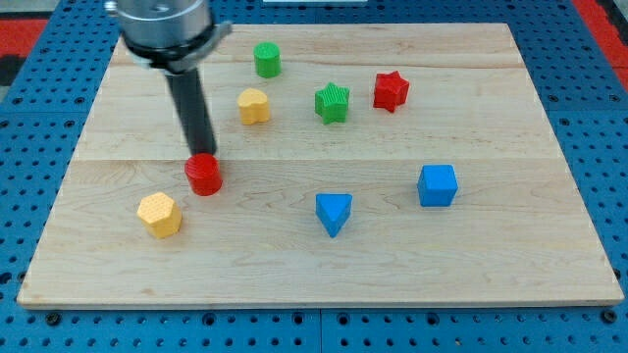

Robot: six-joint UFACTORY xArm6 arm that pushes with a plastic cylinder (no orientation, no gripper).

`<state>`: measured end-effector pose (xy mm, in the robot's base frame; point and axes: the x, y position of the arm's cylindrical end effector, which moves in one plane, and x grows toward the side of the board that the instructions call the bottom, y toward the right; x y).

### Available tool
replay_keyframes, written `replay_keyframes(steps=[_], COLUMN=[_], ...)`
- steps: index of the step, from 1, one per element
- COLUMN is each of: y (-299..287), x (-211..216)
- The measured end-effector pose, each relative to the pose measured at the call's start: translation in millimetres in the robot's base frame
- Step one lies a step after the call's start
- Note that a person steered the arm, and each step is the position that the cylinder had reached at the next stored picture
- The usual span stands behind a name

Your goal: Move the red circle towards the blue triangle

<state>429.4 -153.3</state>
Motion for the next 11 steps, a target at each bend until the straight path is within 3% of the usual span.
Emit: replay_keyframes(steps=[2, 4, 7, 11], y=[-77, -35, -33, 53], x=[1, 16, 35, 35])
